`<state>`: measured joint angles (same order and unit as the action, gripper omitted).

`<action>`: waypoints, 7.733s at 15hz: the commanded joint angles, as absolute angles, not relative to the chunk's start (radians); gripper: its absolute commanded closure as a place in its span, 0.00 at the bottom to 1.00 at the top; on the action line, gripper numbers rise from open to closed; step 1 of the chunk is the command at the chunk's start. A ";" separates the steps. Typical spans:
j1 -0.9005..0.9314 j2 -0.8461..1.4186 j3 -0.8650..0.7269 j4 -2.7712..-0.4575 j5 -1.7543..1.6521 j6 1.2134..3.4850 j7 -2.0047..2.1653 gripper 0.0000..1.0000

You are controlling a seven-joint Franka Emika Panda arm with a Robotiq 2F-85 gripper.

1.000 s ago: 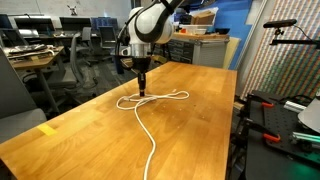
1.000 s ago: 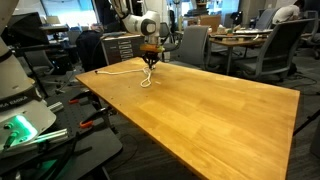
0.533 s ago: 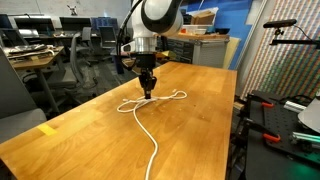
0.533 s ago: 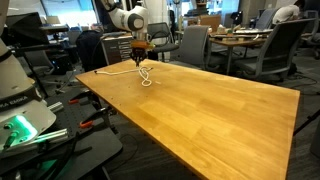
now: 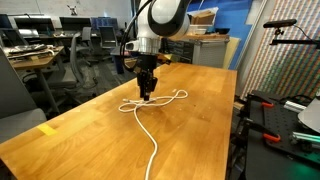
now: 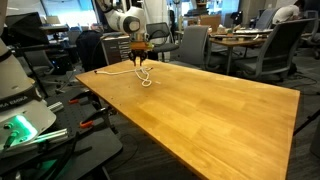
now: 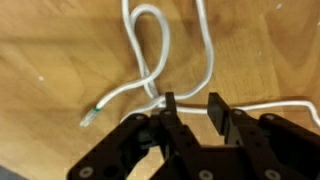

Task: Use the string from the table and make a knot

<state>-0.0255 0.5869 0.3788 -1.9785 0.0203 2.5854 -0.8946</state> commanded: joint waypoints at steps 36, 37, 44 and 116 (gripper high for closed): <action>0.086 0.911 0.280 -1.546 -0.052 2.655 -0.340 0.42; 0.083 0.918 0.283 -1.535 -0.051 2.661 -0.341 0.49; 0.112 0.931 0.233 -1.505 -0.086 2.690 -0.304 0.48; 0.273 0.847 0.011 -1.638 -0.122 2.668 0.177 0.62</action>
<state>0.2662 0.7999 0.0194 -1.6944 -0.1349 2.6331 0.1539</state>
